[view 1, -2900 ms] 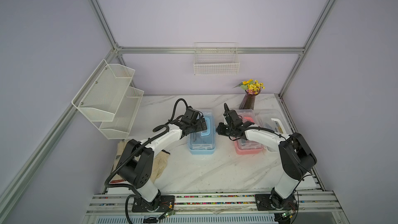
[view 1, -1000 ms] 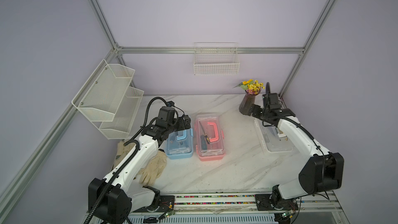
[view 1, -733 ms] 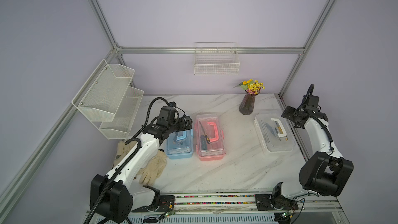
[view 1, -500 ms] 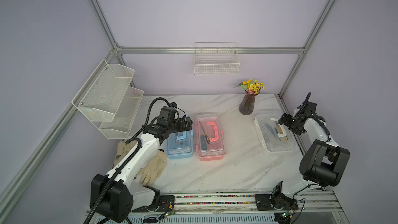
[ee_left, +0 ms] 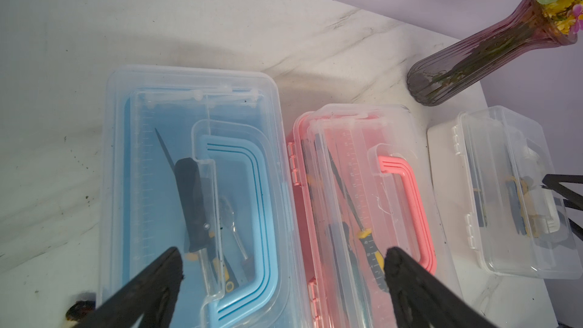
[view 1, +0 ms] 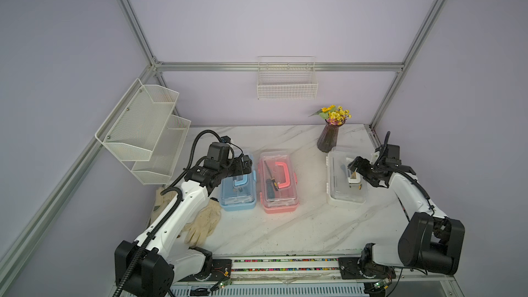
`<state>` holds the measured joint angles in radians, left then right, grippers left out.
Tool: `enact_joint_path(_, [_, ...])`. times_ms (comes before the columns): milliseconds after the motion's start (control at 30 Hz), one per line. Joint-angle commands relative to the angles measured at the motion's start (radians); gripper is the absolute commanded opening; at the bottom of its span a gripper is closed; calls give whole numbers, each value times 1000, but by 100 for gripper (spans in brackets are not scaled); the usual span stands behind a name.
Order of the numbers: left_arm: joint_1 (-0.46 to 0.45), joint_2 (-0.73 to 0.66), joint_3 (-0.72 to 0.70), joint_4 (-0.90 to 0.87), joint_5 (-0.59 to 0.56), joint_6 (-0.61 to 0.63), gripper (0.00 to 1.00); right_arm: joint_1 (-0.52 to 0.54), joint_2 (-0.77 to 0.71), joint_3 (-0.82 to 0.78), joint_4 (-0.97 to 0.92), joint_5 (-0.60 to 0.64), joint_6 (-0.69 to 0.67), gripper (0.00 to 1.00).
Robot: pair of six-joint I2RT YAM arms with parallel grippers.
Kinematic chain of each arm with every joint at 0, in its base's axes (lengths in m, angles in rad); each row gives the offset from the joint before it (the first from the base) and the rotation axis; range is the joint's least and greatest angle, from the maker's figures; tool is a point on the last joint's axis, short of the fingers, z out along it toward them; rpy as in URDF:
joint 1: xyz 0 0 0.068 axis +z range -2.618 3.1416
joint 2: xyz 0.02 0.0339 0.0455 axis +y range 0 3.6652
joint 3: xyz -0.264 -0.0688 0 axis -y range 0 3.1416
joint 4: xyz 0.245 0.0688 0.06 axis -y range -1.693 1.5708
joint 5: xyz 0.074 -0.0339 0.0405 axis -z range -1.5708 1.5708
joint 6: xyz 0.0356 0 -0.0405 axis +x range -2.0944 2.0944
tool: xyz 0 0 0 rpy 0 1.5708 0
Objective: Close toolboxes
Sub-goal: Move the toolbox to the center of the board, then reset both arms
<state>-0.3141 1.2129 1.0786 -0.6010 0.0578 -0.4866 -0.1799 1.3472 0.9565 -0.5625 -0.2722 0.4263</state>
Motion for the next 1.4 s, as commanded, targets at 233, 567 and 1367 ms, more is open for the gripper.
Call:
enact_joint_path(233, [8, -34, -1, 1, -27, -14, 100, 306, 92, 38, 156, 24, 115, 94])
enact_joint_path(567, [9, -103, -7, -9, -111, 25, 100, 277, -42, 79, 80, 201, 24, 97])
enact_joint_path(1367, [339, -29, -752, 1110, -574, 184, 100, 146, 210, -484, 1391, 522, -196, 97])
